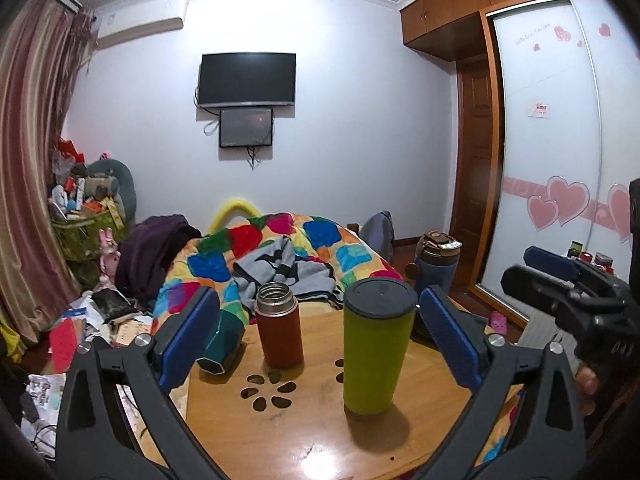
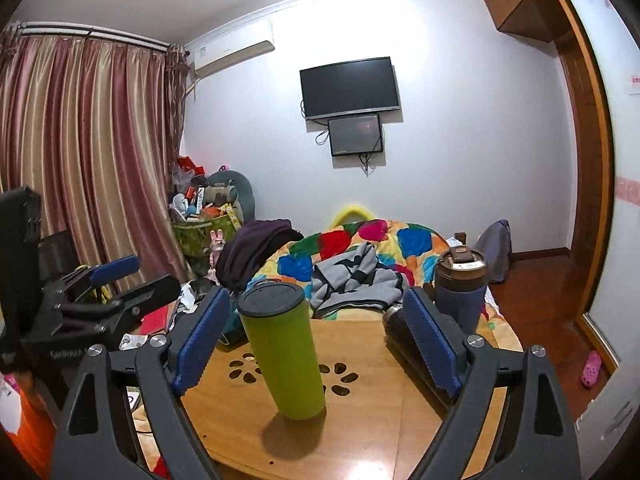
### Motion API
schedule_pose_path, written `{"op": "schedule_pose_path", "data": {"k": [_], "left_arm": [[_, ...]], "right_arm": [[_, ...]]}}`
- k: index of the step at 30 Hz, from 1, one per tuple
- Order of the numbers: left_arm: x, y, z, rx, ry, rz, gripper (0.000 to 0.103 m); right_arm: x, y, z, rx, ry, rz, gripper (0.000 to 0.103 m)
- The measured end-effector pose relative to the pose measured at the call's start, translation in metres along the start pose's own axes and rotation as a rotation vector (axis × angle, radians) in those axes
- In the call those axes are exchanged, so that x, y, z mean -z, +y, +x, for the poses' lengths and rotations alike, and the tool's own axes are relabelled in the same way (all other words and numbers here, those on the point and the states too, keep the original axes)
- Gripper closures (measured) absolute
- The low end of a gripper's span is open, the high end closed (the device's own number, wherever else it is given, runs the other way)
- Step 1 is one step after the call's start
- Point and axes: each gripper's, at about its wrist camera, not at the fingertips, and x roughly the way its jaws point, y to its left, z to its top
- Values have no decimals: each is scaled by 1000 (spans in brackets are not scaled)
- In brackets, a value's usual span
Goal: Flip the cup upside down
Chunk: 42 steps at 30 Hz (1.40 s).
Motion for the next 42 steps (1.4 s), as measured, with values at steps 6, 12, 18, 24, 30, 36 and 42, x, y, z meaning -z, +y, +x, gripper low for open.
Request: {"op": "schedule_pose_path", "data": {"k": [6, 12, 18, 24, 30, 36, 42], "left_arm": [[7, -6, -21, -31, -31, -6, 0], [14, -8, -29, -16, -22, -28, 0], [16, -10, -32, -11, -18, -26, 0], [17, -11, -32, -10, -19, -26, 0], [17, -11, -31, -6, -15, -30, 0], [17, -10, -30, -5, -17, -30, 0], [17, -10, -29, -3, -16, -31, 0]], "right_arm": [[2, -2, -18, 19, -16, 34, 0], [6, 1, -24, 30, -9, 28, 0], [8, 0, -25, 32, -3, 27, 0], [8, -1, -23, 35, -2, 28, 0], [10, 1, -22, 36, 3, 20, 0], [9, 3, -22, 36, 3, 17, 0], [9, 3, -22, 37, 4, 17, 0]]}}
